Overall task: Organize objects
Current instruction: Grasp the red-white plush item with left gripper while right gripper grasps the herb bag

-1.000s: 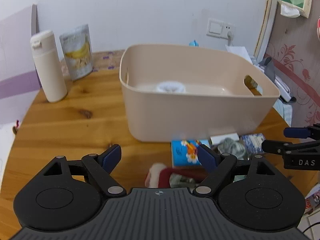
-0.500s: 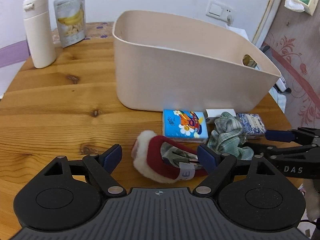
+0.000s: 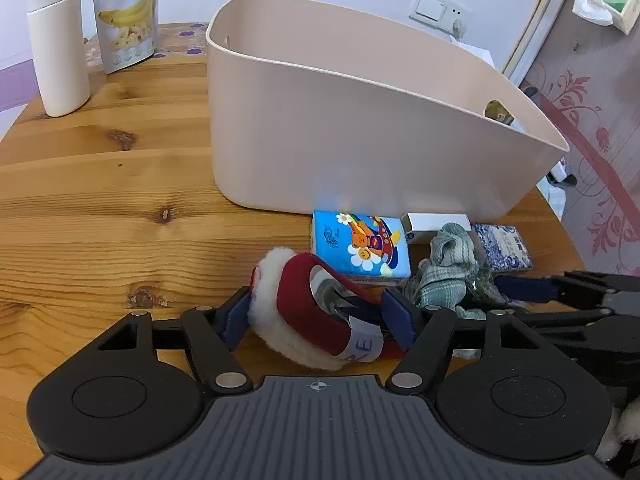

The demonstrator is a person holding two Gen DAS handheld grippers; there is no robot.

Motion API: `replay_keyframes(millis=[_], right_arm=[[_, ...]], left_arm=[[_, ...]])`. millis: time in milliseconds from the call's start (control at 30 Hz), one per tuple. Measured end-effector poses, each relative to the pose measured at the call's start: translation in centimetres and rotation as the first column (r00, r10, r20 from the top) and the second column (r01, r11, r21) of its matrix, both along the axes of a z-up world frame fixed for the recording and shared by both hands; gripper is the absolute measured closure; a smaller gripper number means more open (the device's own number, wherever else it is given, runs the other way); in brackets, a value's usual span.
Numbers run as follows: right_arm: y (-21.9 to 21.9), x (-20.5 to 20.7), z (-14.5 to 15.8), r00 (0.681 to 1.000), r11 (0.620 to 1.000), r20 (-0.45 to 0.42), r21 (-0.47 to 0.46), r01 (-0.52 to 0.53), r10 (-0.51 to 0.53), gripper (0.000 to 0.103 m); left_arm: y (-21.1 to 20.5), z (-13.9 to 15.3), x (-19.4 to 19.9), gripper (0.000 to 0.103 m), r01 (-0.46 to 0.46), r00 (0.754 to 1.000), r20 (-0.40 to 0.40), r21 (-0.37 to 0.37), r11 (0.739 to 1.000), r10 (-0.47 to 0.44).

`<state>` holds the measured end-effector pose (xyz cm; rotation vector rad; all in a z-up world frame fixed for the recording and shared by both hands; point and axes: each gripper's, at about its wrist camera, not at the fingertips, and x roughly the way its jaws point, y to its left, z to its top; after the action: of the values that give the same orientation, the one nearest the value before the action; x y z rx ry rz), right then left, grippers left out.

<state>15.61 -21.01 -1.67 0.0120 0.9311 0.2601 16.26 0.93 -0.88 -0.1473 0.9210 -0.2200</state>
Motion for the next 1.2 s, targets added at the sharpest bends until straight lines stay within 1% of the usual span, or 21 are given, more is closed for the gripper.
replay_keyframes(millis=[67,167,267,300,333,400,433,467,667,833,1000,1200], right_arm=[[0.3,0.3,-0.4,1.0,1.0,-0.009,-0.001,0.0,0.0,0.041],[0.5,0.5,-0.6,1.0,1.0,0.0,0.002,0.006,-0.006,0.043],[0.5,0.8,-0.6,1.0,1.0,0.004,0.017,0.014,-0.014,0.051],[0.6,0.8,-0.6,1.0,1.0,0.005,0.018,0.013,-0.013,0.058],[0.6,0.7,-0.6,1.0,1.0,0.008,0.016,0.013,-0.013,0.062],[0.6,0.6,-0.7,1.0,1.0,0.011,0.015,0.011,-0.011,0.063],[0.5,0.5,-0.7,1.0,1.0,0.014,0.01,0.011,-0.011,0.073],[0.4,0.3,-0.7,1.0,1.0,0.015,0.006,0.014,-0.014,0.076],[-0.2,-0.7,0.1,0.999,1.0,0.043,0.008,0.014,-0.014,0.079],[-0.7,-1.3,0.8,0.998,1.0,0.061,0.009,0.019,-0.02,0.081],[-1.2,-2.1,1.7,0.995,0.999,0.091,0.012,0.034,-0.035,0.081],[-1.7,-3.0,3.4,0.988,0.998,0.145,0.025,0.055,-0.058,0.081]], left_arm=[[0.1,0.0,0.1,0.035,0.001,1.0,0.002,-0.005,1.0,-0.001],[0.3,0.0,0.2,0.039,-0.002,1.0,0.01,-0.019,1.0,0.002],[0.5,0.2,0.2,0.044,-0.006,1.0,0.02,-0.034,0.999,0.007],[0.6,0.3,0.1,0.045,-0.007,1.0,0.021,-0.038,0.999,0.008],[0.6,0.3,0.1,0.047,-0.008,1.0,0.022,-0.042,0.999,0.009],[0.8,0.5,-0.1,0.049,-0.014,0.999,0.029,-0.052,0.999,0.016],[0.9,0.5,-0.1,0.051,-0.014,0.999,0.029,-0.056,0.998,0.016],[0.9,0.6,-0.2,0.051,-0.015,0.999,0.031,-0.06,0.998,0.017],[1.2,1.4,-0.7,0.06,-0.004,0.998,0.057,-0.078,0.997,0.008],[1.4,2.3,-1.3,0.064,0.002,0.996,0.091,-0.073,0.997,0.005],[1.6,3.2,-2.0,0.065,-0.002,0.992,0.125,-0.07,0.998,0.011],[1.8,4.9,-2.6,0.065,-0.005,0.984,0.18,-0.055,0.998,0.015]])
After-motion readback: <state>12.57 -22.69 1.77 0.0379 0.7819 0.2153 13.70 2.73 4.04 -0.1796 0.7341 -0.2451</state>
